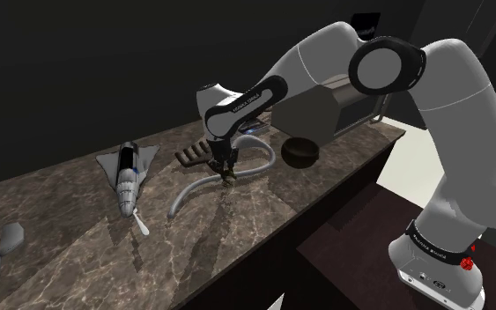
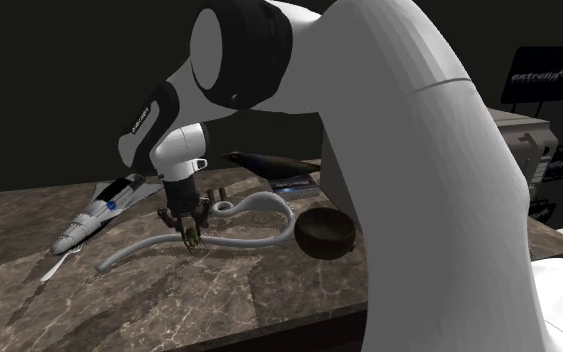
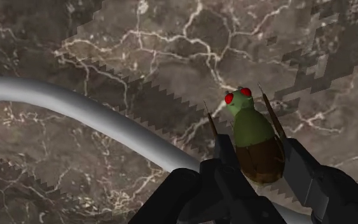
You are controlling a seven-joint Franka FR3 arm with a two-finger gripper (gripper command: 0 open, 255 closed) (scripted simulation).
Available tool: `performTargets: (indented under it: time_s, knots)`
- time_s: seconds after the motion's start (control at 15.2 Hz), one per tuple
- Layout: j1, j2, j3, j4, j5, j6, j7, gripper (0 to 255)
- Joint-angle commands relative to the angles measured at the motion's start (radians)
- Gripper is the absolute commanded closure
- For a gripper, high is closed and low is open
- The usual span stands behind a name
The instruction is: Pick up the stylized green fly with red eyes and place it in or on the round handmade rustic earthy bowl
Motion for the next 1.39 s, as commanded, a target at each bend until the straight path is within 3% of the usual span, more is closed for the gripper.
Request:
performTargets:
  time_s: [0.0, 1.32]
  knots:
    - [-0.001, -0.014, 0.002, 0.004, 0.003, -0.018, -0.002, 255]
    - [-0.009, -0.142, 0.020, 0.074, 0.030, -0.214, -0.020, 255]
